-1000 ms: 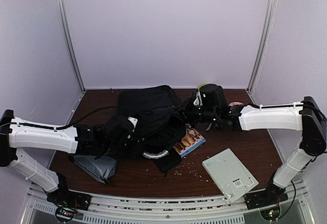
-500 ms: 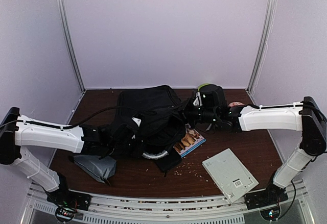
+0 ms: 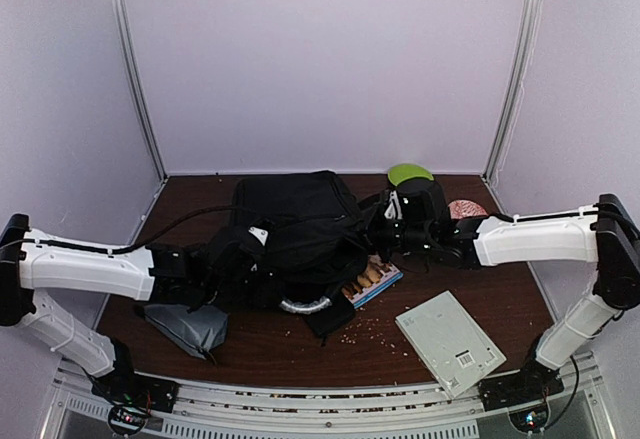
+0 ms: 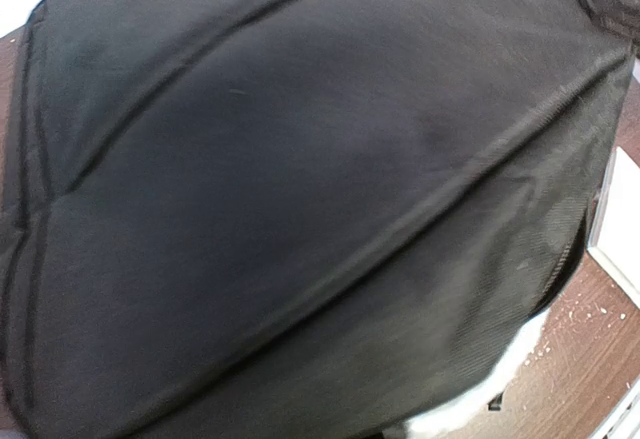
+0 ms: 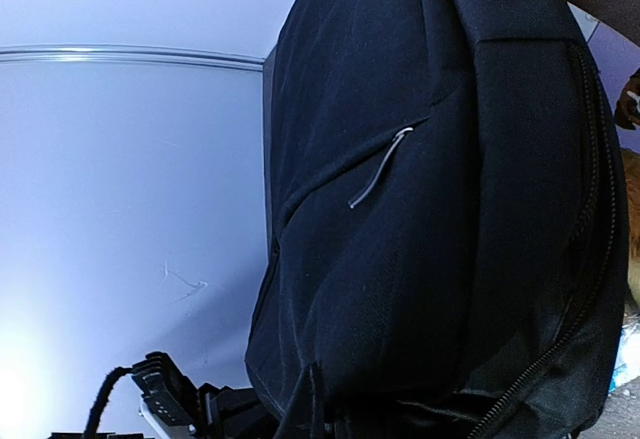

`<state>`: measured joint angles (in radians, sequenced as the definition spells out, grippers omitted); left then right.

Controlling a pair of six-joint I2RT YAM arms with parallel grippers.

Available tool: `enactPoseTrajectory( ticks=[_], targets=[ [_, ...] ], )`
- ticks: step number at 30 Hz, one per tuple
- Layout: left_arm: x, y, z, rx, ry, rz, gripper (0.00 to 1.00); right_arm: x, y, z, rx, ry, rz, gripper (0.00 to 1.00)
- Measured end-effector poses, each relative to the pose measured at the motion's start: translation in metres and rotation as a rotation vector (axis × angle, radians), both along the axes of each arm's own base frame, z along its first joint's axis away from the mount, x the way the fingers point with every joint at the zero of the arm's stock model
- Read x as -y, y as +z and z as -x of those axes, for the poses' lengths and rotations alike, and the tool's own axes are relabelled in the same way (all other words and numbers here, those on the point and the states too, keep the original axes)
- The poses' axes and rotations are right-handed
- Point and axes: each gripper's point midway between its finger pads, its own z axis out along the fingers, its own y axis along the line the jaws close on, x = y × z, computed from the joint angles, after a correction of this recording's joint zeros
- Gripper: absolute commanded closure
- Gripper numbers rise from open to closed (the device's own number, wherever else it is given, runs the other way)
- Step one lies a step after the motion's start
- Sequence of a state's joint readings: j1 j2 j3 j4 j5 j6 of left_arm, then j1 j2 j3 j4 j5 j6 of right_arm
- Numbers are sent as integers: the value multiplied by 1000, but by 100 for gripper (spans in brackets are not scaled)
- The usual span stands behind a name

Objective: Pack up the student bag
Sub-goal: Unzip the student bag at the center of the board.

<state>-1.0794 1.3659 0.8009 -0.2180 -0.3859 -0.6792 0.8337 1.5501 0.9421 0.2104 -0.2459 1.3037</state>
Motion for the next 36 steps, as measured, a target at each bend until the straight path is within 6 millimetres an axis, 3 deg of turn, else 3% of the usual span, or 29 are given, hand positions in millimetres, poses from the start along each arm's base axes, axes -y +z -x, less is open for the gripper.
enactPoseTrajectory(
  ticks=[10,19,23,24,29,31,36],
  targets=[
    [-26,-7,0,-6,33,-2,100,26,-35,8,-10,-9,87,100],
    [-30,-13,-3,-27,34,26,100,38,-48,7,-5,-14,128,100],
    [-32,-8,-1,-27,23,51,100,43,-44,7,7,-17,131,100],
    [-33,-6,0,-25,18,58,100,45,-42,6,11,-18,130,97],
    [-37,3,5,-15,-22,87,100,48,-36,7,26,-14,133,55],
    [-42,2,7,-16,-27,88,100,51,-33,8,38,-11,139,43],
    [-43,-5,11,-40,-54,77,100,57,-19,11,67,-21,141,31]
  ],
)
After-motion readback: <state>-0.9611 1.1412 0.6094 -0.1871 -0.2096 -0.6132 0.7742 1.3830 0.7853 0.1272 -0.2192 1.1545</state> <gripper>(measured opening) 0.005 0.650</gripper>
